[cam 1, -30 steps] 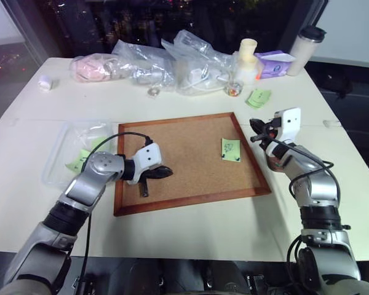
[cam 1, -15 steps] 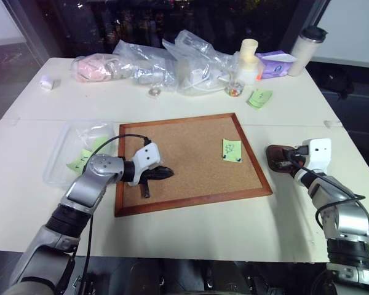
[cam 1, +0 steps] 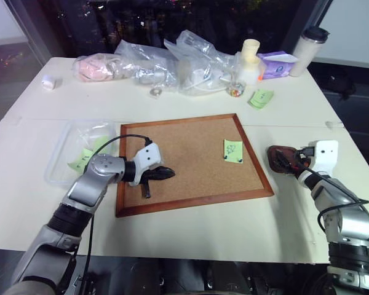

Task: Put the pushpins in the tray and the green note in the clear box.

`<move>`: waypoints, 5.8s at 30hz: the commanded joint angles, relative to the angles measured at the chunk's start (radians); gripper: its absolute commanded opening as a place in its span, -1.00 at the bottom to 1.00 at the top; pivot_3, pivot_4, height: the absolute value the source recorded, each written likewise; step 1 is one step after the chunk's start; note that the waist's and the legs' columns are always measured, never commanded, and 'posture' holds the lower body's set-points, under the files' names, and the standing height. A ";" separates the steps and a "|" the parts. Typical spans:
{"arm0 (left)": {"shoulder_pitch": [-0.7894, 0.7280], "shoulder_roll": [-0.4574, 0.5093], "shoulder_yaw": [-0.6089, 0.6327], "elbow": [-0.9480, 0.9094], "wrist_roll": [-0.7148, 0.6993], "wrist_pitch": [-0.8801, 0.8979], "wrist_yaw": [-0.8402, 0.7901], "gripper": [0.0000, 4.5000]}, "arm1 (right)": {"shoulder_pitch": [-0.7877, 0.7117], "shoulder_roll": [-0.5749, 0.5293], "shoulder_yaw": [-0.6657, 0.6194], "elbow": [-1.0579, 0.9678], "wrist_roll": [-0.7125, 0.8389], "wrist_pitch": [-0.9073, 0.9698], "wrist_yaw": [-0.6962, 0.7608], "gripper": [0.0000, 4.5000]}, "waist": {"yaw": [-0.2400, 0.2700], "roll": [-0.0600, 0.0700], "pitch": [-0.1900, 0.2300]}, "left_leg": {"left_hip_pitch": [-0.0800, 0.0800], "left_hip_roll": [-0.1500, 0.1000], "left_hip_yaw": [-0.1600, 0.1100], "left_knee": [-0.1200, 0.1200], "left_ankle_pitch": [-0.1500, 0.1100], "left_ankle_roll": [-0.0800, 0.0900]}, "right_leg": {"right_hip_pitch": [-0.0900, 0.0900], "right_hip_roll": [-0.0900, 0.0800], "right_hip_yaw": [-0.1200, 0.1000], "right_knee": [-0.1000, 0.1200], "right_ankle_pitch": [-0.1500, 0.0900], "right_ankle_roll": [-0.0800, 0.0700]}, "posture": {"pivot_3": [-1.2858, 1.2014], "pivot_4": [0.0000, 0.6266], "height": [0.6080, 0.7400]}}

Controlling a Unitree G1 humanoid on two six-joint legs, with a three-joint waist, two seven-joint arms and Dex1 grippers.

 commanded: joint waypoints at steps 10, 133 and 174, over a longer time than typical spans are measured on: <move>0.009 -0.008 -0.041 0.012 0.032 0.005 -0.016 -1.00 | 0.066 0.003 0.220 -0.220 0.054 0.011 0.220 0.96 | 0.002 0.000 0.000 | 0.000 0.000 -0.001 0.000 0.000 0.000 | 0.001 0.000 0.000 -0.001 0.000 0.000 | 0.03 -0.52 0.92; 0.032 0.007 -0.039 -0.022 0.044 0.019 -0.013 -1.00 | -0.074 0.158 0.327 0.123 -0.041 -0.199 0.254 -0.99 | -0.005 -0.004 -0.013 | 0.004 0.001 -0.002 0.000 -0.001 0.001 | 0.006 0.001 -0.002 -0.002 0.000 0.000 | 0.03 -0.52 0.92; -0.807 -0.453 0.647 1.039 -0.413 0.636 0.482 0.98 | -0.130 0.125 0.263 -0.165 0.016 -0.080 0.191 -1.00 | -0.010 -0.003 -0.009 | -0.006 -0.001 -0.004 -0.002 -0.001 0.002 | -0.002 0.000 -0.005 -0.007 0.000 0.001 | 0.03 -0.52 0.92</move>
